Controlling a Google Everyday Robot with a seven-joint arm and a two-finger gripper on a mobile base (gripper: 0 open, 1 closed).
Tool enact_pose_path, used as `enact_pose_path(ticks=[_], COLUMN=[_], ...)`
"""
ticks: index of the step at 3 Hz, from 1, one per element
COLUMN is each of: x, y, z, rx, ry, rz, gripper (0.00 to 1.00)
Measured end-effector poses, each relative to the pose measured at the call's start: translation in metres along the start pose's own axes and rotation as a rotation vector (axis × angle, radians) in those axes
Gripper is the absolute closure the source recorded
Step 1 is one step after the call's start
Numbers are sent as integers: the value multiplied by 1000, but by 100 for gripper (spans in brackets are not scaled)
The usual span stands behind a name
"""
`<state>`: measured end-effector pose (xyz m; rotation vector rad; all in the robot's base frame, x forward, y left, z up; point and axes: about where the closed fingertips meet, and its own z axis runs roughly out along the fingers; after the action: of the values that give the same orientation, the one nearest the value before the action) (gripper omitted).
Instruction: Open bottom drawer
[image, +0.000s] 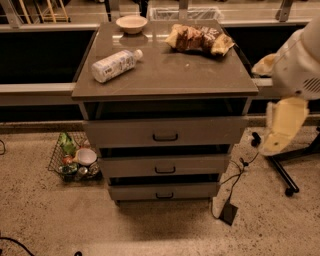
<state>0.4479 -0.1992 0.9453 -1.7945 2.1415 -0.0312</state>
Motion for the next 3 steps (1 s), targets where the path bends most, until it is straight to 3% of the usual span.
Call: enact_pose_path(ticks=[1,2,3], x=[-16,-33,-33], y=[14,39,39], z=[69,144,144], rx=[-93,-217,-217], ry=[-87,-205,-205], rz=[-95,-137,-137], gripper=[0,0,0])
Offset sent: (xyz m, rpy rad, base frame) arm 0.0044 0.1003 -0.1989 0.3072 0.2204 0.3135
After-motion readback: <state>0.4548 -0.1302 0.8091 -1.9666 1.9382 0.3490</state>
